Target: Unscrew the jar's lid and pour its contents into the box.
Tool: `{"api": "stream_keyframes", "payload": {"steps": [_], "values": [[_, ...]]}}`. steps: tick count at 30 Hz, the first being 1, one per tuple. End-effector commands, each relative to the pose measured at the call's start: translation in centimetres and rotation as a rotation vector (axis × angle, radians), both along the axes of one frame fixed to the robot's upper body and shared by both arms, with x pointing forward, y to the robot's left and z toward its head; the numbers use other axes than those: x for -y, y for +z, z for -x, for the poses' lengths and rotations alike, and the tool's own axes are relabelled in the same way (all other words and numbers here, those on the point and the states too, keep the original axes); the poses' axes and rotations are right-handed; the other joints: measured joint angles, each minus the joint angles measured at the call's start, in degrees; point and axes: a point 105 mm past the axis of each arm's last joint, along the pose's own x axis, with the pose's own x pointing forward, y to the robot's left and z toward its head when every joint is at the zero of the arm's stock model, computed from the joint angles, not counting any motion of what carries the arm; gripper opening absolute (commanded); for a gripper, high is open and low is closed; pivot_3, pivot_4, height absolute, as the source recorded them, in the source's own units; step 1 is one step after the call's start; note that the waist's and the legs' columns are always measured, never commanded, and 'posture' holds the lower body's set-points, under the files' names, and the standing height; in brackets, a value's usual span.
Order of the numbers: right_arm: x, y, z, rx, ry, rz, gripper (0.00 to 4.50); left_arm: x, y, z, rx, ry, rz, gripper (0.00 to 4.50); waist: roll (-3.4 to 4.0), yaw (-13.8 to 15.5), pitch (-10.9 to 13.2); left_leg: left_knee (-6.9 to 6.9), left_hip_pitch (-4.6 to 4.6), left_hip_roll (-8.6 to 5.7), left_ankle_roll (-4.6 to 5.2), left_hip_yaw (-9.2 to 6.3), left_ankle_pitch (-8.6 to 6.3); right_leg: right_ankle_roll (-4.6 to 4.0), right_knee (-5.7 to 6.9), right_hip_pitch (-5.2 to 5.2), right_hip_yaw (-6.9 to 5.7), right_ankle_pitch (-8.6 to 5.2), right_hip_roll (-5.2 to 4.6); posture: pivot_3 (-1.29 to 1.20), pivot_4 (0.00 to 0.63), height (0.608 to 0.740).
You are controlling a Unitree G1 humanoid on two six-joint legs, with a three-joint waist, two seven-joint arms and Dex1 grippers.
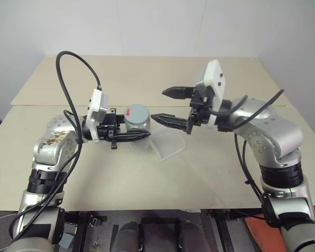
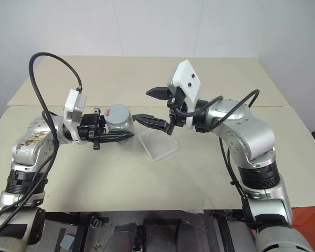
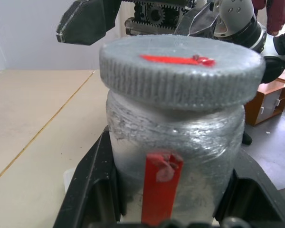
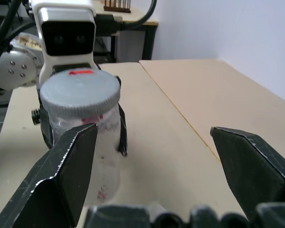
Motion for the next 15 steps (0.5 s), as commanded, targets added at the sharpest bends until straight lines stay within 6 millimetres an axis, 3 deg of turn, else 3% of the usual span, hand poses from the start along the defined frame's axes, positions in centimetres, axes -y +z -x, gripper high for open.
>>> {"api": "stream_keyframes", "payload": {"steps": [1, 5, 15], "values": [[0.5, 0.8, 1.4, 0.038, 0.058, 0.004, 4.41, 0.1, 0.8, 0.4, 0.047, -0.012, 0.010, 1.92, 0.00, 0.0, 0.0, 0.00, 0.00, 0.00, 0.01, 0.00, 0.00, 0.00, -0.01, 0.01, 0.00, 0.00, 0.00, 0.00, 0.150, 0.740], [-0.1, 1.3, 2.8, 0.036, 0.144, -0.031, 4.41, 0.2, 0.7, 0.2, 0.049, -0.005, 0.013, 1.92, 0.00, -0.2, 0.0, 0.00, 0.01, 0.02, 0.01, 0.00, 0.00, 0.00, 0.00, -0.01, 0.01, 0.00, 0.02, 0.00, 0.150, 0.740], [-3.3, 1.8, 3.0, 0.030, 0.190, -0.069, 4.41, 0.8, 0.6, 0.2, 0.044, -0.018, 0.020, 1.92, 0.00, -0.1, 0.0, 0.01, 0.01, 0.02, 0.00, -0.01, 0.00, 0.00, 0.04, 0.00, 0.01, 0.00, 0.01, 0.00, 0.150, 0.740]]}}
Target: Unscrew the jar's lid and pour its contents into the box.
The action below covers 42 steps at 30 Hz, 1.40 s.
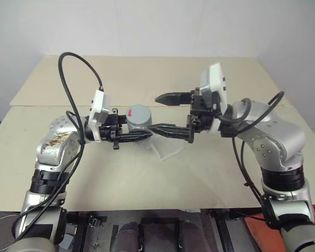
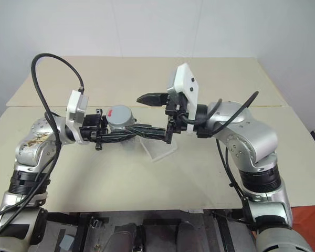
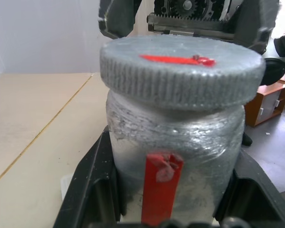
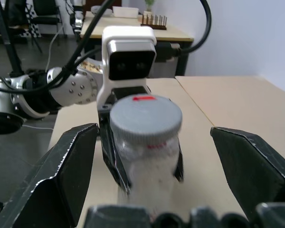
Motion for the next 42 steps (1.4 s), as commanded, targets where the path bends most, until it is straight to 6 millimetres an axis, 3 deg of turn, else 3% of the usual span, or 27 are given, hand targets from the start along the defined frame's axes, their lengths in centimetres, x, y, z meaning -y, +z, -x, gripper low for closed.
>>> {"api": "stream_keyframes", "payload": {"steps": [1, 13, 16, 20, 27, 31, 35, 38, 42], "values": [[-1.1, 0.9, 0.5, 0.045, 0.013, -0.006, 4.41, 0.3, 0.7, 0.2, 0.037, -0.016, 0.008, 1.92, 0.00, 0.0, 0.0, 0.00, 0.00, 0.00, 0.00, 0.00, 0.00, 0.00, 0.00, 0.00, 0.00, 0.00, 0.00, 0.00, 0.150, 0.740], [-2.9, 0.6, -0.3, 0.031, 0.006, 0.007, 4.41, 0.3, 0.7, 0.3, 0.040, -0.017, 0.008, 1.92, 0.00, 0.0, 0.0, 0.00, 0.00, -0.02, 0.00, 0.01, 0.00, 0.00, 0.00, -0.01, 0.00, 0.00, 0.00, 0.00, 0.150, 0.740], [-2.9, 0.7, -0.3, 0.023, 0.014, -0.003, 3.84, 0.2, 0.7, 0.3, 0.041, -0.014, 0.006, 1.92, 0.00, 0.0, 0.0, 0.00, 0.00, -0.01, 0.00, 0.00, 0.00, 0.00, 0.00, 0.00, -0.01, 0.00, 0.00, 0.00, 0.150, 0.740], [-2.7, 0.4, -0.3, 0.014, 0.013, 0.008, 2.76, 0.2, 0.7, 0.4, 0.040, -0.012, 0.005, 1.92, 0.00, 0.0, 0.0, 0.00, 0.00, -0.01, 0.00, 0.01, 0.00, 0.00, 0.00, -0.01, -0.01, 0.00, 0.00, 0.00, 0.150, 0.740], [-2.1, 2.0, -0.5, -0.046, 0.014, -0.071, 2.76, 0.1, 0.4, 0.4, 0.032, -0.013, -0.004, 1.92, 0.00, 0.0, 0.0, 0.00, 0.00, -0.01, 0.00, 0.00, 0.00, 0.00, 0.01, -0.01, -0.01, 0.00, 0.01, 0.00, 0.150, 0.740], [-0.6, 4.9, -1.0, -0.110, -0.007, -0.182, 2.76, -0.4, -0.2, 0.3, 0.019, -0.010, -0.027, 1.92, 0.00, 0.0, 0.0, 0.00, 0.00, 0.00, -0.01, 0.01, 0.01, -0.01, 0.03, -0.01, 0.00, 0.00, 0.00, 0.00, 0.150, 0.740], [1.2, 5.8, -1.9, -0.097, -0.100, -0.219, 2.76, -0.5, -0.3, 0.3, 0.016, -0.010, -0.029, 1.92, 0.00, 0.2, 0.0, -0.04, 0.00, 0.02, -0.01, -0.02, 0.00, 0.00, -0.02, 0.00, -0.04, 0.00, 0.00, 0.00, 0.150, 0.740], [3.2, 4.7, -3.4, -0.048, -0.249, -0.192, 2.76, -0.6, -0.1, 0.1, 0.020, 0.004, -0.023, 1.92, 0.00, 0.1, 0.0, -0.03, -0.01, -0.01, 0.00, 0.00, 0.00, 0.00, -0.04, 0.02, -0.03, 0.00, -0.04, 0.00, 0.150, 0.740], [7.5, 0.1, -5.8, -0.008, -0.533, -0.062, 2.76, -1.5, 0.4, -0.4, 0.033, 0.058, -0.014, 1.92, -0.01, 0.5, 0.0, -0.03, -0.03, -0.06, 0.02, -0.05, -0.01, 0.01, -0.09, 0.06, -0.09, -0.01, -0.06, 0.00, 0.150, 0.740]]}}
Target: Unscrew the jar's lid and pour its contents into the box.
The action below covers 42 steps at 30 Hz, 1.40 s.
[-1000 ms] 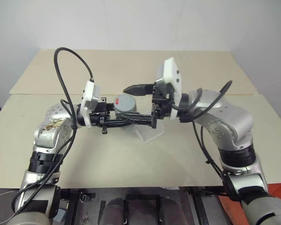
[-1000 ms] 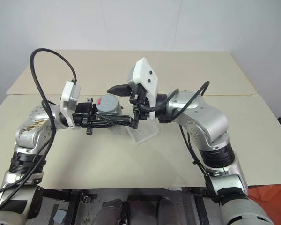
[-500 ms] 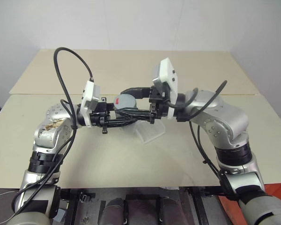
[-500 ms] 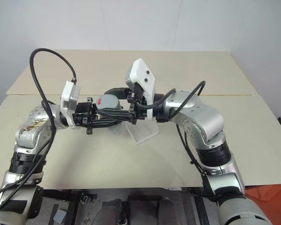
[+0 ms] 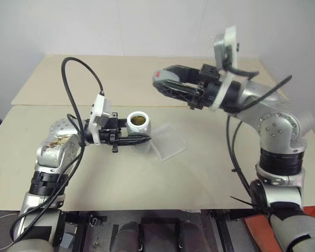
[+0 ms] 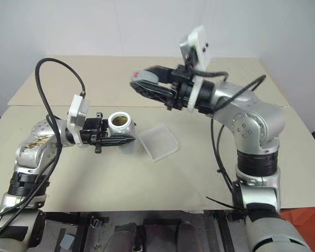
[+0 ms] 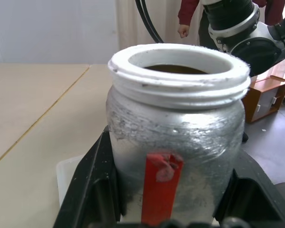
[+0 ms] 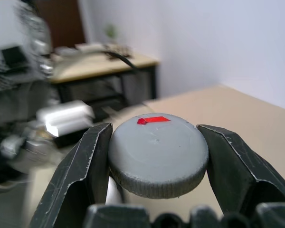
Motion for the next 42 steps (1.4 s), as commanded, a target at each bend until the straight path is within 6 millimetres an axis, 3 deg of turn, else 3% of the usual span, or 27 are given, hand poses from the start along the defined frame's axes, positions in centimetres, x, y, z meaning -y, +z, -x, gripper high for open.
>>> {"api": "stream_keyframes", "payload": {"steps": [1, 5, 13, 17, 19, 23, 26, 28, 31, 34, 37, 42], "values": [[3.6, -2.7, -1.3, 0.052, -0.218, 0.095, 2.76, -1.0, 1.4, -0.4, 0.066, 0.055, 0.011, 1.92, -0.01, 0.0, 0.0, 0.01, -0.04, -0.02, 0.01, 0.03, 0.00, 0.00, 0.00, -0.04, 0.03, 0.00, -0.02, 0.00, 0.150, 0.740], [6.9, -8.1, -1.7, -0.035, -0.374, 0.152, 2.76, -1.5, 1.7, -0.8, 0.071, 0.105, 0.033, 1.92, -0.01, -0.3, 0.0, -0.01, -0.04, -0.03, 0.00, 0.05, 0.00, 0.02, 0.01, -0.08, 0.06, -0.01, 0.03, 0.00, 0.150, 0.740], [9.2, -15.4, -1.8, -0.191, -0.500, 0.236, 2.76, -0.8, 1.9, -1.6, 0.089, 0.173, 0.061, 1.92, -0.02, -0.6, 0.0, 0.01, 0.15, -0.01, -0.05, 0.10, 0.03, 0.02, -0.06, -0.07, 0.26, -0.01, 0.06, 0.00, 0.150, 0.740], [9.7, -17.1, -1.4, -0.241, -0.495, 0.282, 4.04, -0.3, 2.0, -2.3, 0.121, 0.221, 0.063, 1.92, -0.03, -0.5, 0.0, 0.01, 0.23, -0.01, -0.04, 0.10, 0.03, 0.01, -0.10, 0.03, 0.28, -0.01, 0.06, 0.00, 0.150, 0.740], [9.8, -17.0, -1.3, -0.251, -0.484, 0.284, 4.46, 0.0, 1.8, -2.7, 0.152, 0.249, 0.037, 1.92, -0.02, -0.5, 0.0, 0.01, 0.23, -0.02, -0.04, 0.10, 0.03, 0.01, -0.11, 0.03, 0.29, -0.01, 0.05, 0.00, 0.150, 0.740], [9.2, -14.3, -0.5, -0.228, -0.376, 0.299, 4.46, 0.6, 1.4, -4.9, 0.302, 0.401, -0.026, 1.92, -0.03, -0.3, 0.0, 0.02, 0.24, -0.03, -0.04, 0.09, 0.02, 0.01, -0.14, 0.06, 0.27, -0.01, 0.04, 0.00, 0.150, 0.740], [7.4, -10.7, 1.0, -0.241, -0.210, 0.255, 4.46, 1.3, 1.6, -7.1, 0.571, 0.563, -0.134, 1.92, -0.03, -0.1, 0.0, 0.02, 0.25, -0.03, -0.03, 0.06, 0.02, 0.00, -0.19, 0.10, 0.27, 0.01, 0.05, 0.00, 0.150, 0.740], [6.3, -8.9, 2.0, -0.263, -0.099, 0.268, 4.46, 1.9, 1.9, -8.2, 0.916, 0.609, -0.290, 1.92, -0.04, -0.1, 0.0, 0.02, 0.27, -0.02, -0.03, 0.06, 0.02, -0.03, -0.21, 0.09, 0.28, 0.03, 0.05, 0.00, 0.150, 0.740], [5.2, -6.4, 3.3, -0.280, 0.049, 0.264, 4.46, 3.7, 2.6, -8.5, 1.523, 0.484, -0.492, 1.92, -0.10, 0.2, 0.1, -0.07, 0.28, -0.02, -0.04, 0.04, 0.02, -0.09, -0.32, 0.10, 0.23, 0.08, 0.07, 0.00, 0.150, 0.740], [4.9, -5.4, 3.4, -0.300, 0.097, 0.283, 4.46, 5.2, 2.7, -8.8, 1.912, 0.334, -0.519, 1.92, -0.09, 0.9, 0.1, -0.15, 0.11, 0.02, 0.02, 0.04, -0.02, -0.08, -0.56, 0.07, 0.11, 0.15, -0.01, 0.00, 0.150, 0.740], [5.0, -5.2, 3.2, -0.302, 0.104, 0.315, 4.46, 6.7, 1.5, -9.2, 2.118, 0.151, -0.535, 1.92, -0.07, 1.6, 0.0, -0.09, -0.12, -0.07, 0.20, 0.07, -0.12, 0.07, -0.56, 0.04, -0.04, 0.21, -0.17, 0.00, 0.150, 0.740], [5.1, -5.1, 3.0, -0.297, 0.084, 0.312, 4.46, 8.6, 0.3, -9.4, 2.217, 0.032, -0.517, 1.92, -0.08, 1.8, 0.0, 0.30, -0.96, -0.16, 0.05, 0.19, -0.03, 0.24, -0.43, -0.60, -0.23, 0.21, -0.36, 0.00, 0.150, 0.740]]}}
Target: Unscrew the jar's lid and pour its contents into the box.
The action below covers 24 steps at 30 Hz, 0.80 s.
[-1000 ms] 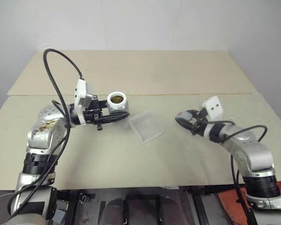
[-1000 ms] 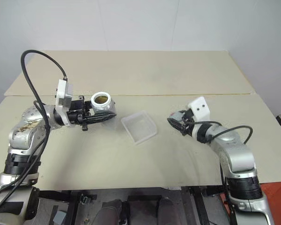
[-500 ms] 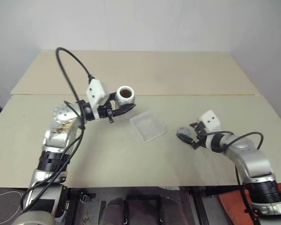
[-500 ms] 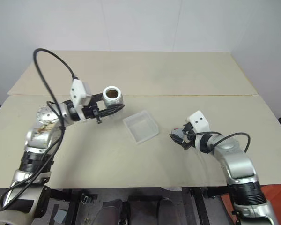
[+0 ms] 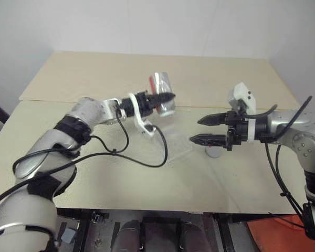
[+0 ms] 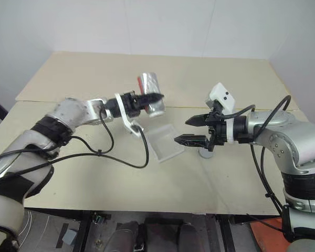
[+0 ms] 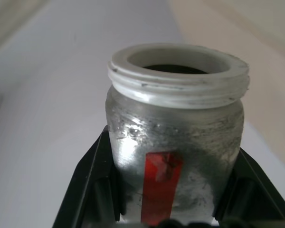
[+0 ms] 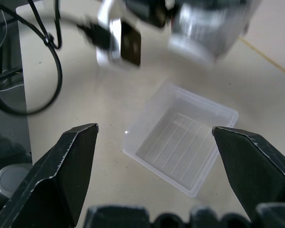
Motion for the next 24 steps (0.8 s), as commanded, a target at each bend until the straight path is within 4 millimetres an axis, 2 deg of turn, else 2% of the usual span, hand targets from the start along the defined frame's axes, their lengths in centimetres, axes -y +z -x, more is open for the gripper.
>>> {"api": "stream_keyframes", "payload": {"steps": [1, 5, 13, 15, 20, 24], "values": [[0.3, 1.0, 0.1, 0.036, -0.017, -0.004, 4.46, 1.1, 0.9, -0.1, 0.103, -0.057, -0.043, 1.92, 0.00, 0.0, 0.0, 0.10, -0.25, -0.02, -0.10, 0.01, 0.07, 0.02, 0.02, -0.19, -0.06, 0.01, 0.01, 0.00, 0.150, 0.740], [0.3, 1.0, 0.2, 0.052, -0.035, -0.018, 4.46, 1.7, -0.4, 0.4, 0.115, -0.100, -0.101, 1.92, -0.01, 0.0, 0.0, 0.18, -0.48, -0.03, -0.17, 0.23, 0.11, 0.02, -0.02, -0.29, -0.45, 0.01, -0.01, 0.00, 0.150, 0.740], [0.1, 0.7, 0.7, 0.060, -0.038, -0.024, 4.46, 1.7, -0.1, 0.6, 0.065, -0.096, -0.038, 1.92, -0.01, 0.0, 0.0, 0.24, -0.48, 0.00, -0.16, 0.03, 0.11, 0.03, -0.01, -0.20, -0.61, 0.01, -0.09, 0.00, 0.150, 0.740], [0.1, 0.5, 0.8, 0.068, -0.044, -0.021, 4.46, 1.3, 0.3, 0.5, -0.006, -0.069, 0.032, 1.92, -0.01, 0.0, 0.0, 0.27, -0.48, 0.00, -0.16, -0.01, 0.11, 0.03, -0.01, -0.18, -0.64, 0.01, -0.10, 0.00, 0.150, 0.740], [0.5, 0.6, 0.8, 0.123, -0.060, -0.037, 4.46, -1.3, 2.9, 0.1, -0.254, 0.041, 0.334, 1.92, 0.00, -0.4, 0.0, 0.41, -0.48, 0.04, -0.16, -0.25, 0.11, 0.02, 0.10, -0.19, -0.65, 0.01, -0.13, 0.00, 0.150, 0.740], [0.9, 0.8, 0.7, 0.176, -0.067, -0.045, 4.46, -4.2, 4.0, -0.6, -0.573, 0.145, 0.698, 1.92, 0.02, -0.9, 0.0, 0.56, -0.41, 0.05, -0.16, -0.27, 0.11, 0.02, 0.32, -0.15, -0.66, 0.01, -0.20, 0.00, 0.150, 0.740]]}}
